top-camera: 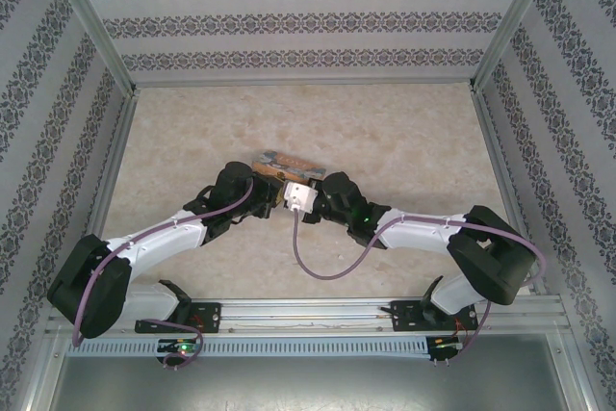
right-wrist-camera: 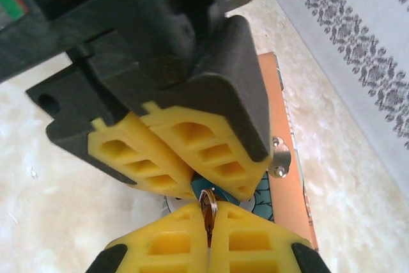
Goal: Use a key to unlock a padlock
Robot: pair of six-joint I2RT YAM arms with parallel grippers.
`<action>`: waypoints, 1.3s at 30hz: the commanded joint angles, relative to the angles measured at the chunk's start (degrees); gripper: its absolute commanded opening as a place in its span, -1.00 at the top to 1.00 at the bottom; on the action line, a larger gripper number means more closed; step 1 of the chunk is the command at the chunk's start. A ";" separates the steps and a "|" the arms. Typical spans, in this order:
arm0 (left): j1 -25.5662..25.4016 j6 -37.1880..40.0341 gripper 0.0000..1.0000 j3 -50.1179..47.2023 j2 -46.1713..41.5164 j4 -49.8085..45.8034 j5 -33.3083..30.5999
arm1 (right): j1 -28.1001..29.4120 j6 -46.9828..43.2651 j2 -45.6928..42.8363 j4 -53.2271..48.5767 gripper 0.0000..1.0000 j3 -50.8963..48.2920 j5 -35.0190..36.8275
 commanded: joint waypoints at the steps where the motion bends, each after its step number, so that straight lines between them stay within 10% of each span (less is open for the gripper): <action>1: 0.10 -0.66 1.00 -0.92 -0.08 0.45 0.41 | 0.31 13.67 1.15 8.97 1.00 -1.07 2.28; 7: 0.01 0.39 1.00 -1.29 1.20 0.45 0.75 | 0.85 25.49 3.91 19.05 1.00 -4.64 3.39; 39: -2.89 -0.02 1.00 -3.68 17.30 15.28 -0.57 | 3.48 25.14 14.16 29.20 1.00 -13.11 8.76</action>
